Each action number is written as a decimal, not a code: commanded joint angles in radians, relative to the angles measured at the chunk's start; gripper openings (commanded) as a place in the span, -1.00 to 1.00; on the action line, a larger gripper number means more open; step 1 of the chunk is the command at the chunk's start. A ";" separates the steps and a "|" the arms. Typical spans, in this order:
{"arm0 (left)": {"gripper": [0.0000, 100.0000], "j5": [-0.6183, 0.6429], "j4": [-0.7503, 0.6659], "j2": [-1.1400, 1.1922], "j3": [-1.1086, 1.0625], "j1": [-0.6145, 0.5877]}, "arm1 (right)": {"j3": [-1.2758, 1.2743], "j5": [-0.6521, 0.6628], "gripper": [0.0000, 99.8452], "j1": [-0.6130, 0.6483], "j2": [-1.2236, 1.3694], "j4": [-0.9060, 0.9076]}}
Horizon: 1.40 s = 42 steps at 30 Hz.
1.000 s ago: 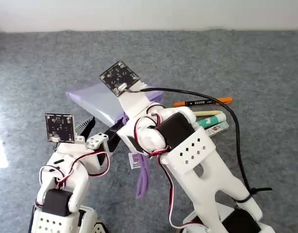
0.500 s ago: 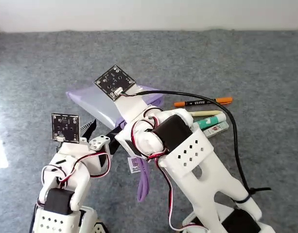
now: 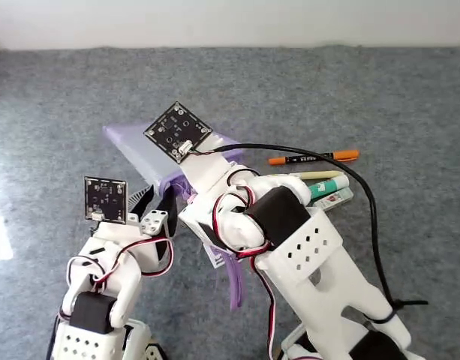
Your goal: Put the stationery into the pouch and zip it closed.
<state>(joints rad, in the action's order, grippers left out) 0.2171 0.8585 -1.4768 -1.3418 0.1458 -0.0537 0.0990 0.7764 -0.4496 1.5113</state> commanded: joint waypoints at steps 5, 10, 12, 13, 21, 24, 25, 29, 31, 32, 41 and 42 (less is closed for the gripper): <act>-0.98 -0.009 -0.008 0.011 0.004 0.000 | 0.011 0.009 -0.98 -0.001 -0.068 0.091; -0.98 -0.009 -0.008 0.012 0.004 -0.002 | 0.015 0.009 -0.98 -0.113 -0.074 0.124; -0.98 -0.009 -0.008 0.015 0.004 -0.002 | 0.014 0.018 -0.98 -0.171 -0.101 0.124; -0.98 -0.015 -0.006 0.015 0.004 -0.002 | 0.011 0.041 -0.98 -0.197 -0.116 0.124; -0.98 -0.135 0.051 0.011 0.050 -0.118 | 0.009 0.176 -0.98 -0.392 -0.214 0.122; -0.98 -0.153 0.183 0.011 0.120 -0.160 | 0.009 0.176 -0.98 -0.412 -0.214 0.104; -0.98 -0.150 0.233 0.011 0.150 -0.169 | 0.009 0.176 -0.98 -0.410 -0.216 0.094; -0.98 -0.149 0.356 0.009 0.234 -0.167 | 0.009 0.175 -0.98 -0.400 -0.216 0.070; -0.98 -0.149 0.364 0.009 0.245 -0.164 | 0.009 0.172 -0.98 -0.369 -0.216 0.074; -0.97 -0.149 0.362 0.009 0.248 -0.164 | 0.009 0.170 -0.98 -0.355 -0.216 0.079; -0.71 -0.057 0.322 0.015 0.245 -0.094 | 0.009 0.169 -0.98 -0.321 -0.223 0.114; -0.65 -0.054 0.311 0.017 0.242 -0.092 | 0.009 0.169 -0.98 -0.321 -0.223 0.119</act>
<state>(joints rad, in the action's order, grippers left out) 0.1312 1.2098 -1.4737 -1.1439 0.0445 -0.0522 0.2677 0.4480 -0.6291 1.6157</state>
